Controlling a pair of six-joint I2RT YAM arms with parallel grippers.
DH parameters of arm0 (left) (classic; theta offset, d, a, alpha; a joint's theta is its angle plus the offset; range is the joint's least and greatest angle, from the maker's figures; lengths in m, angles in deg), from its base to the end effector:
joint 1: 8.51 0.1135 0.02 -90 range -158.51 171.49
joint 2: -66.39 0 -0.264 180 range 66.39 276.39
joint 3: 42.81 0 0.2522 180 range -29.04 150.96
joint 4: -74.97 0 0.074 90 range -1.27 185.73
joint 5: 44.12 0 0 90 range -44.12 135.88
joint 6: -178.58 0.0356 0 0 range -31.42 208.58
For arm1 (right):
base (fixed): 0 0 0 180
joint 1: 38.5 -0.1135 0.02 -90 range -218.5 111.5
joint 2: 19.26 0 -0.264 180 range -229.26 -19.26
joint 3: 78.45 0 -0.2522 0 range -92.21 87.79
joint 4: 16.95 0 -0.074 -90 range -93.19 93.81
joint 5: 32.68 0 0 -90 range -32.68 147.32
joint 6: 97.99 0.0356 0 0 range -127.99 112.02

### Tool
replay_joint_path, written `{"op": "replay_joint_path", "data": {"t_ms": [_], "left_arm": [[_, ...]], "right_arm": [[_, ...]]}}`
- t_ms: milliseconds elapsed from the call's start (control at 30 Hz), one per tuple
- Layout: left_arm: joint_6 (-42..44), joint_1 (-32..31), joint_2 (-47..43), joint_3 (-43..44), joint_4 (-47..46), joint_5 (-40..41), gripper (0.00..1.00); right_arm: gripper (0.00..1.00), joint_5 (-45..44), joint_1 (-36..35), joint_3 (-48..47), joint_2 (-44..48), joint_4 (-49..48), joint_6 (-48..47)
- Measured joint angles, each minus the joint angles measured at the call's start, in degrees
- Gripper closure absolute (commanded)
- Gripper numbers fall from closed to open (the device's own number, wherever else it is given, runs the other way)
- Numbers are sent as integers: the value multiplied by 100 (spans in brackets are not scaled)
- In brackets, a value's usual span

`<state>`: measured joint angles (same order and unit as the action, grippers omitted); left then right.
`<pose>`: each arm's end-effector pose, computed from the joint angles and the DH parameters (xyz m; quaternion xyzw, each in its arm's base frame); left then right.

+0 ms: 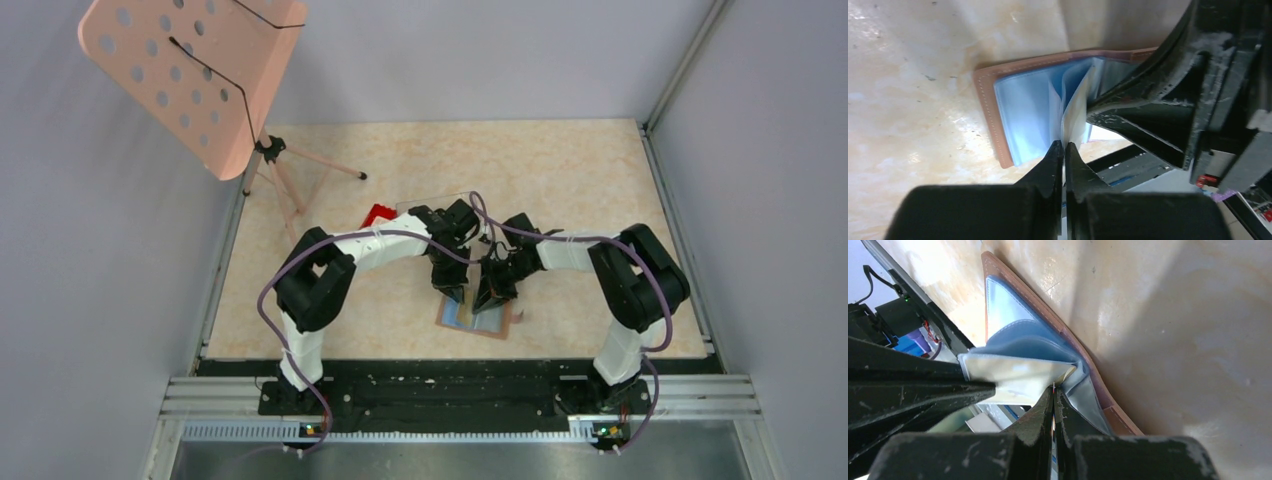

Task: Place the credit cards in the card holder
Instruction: Insert the credit card into the card holder.

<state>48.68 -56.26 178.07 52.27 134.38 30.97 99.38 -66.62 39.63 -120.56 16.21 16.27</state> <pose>0.2524 -0.2915 0.1816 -0.0831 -0.9808 0.1765 0.0021 0.2505 0.1609 0.1166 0.0855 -0.9202 -0.3808 0.0294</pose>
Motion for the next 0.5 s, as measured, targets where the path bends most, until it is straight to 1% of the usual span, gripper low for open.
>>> {"op": "replay_joint_path", "data": {"t_ms": [233,367,500], "left_arm": [[-68,7,-15,15,-85,-168,100],[-90,39,-31,15,-22,-46,100],[-92,66,-127,15,151,138,100]], "right_arm": [[100,-223,13,-2,291,74,52],[100,-284,111,-2,656,74,96],[100,-302,354,-2,1019,79,107]]}}
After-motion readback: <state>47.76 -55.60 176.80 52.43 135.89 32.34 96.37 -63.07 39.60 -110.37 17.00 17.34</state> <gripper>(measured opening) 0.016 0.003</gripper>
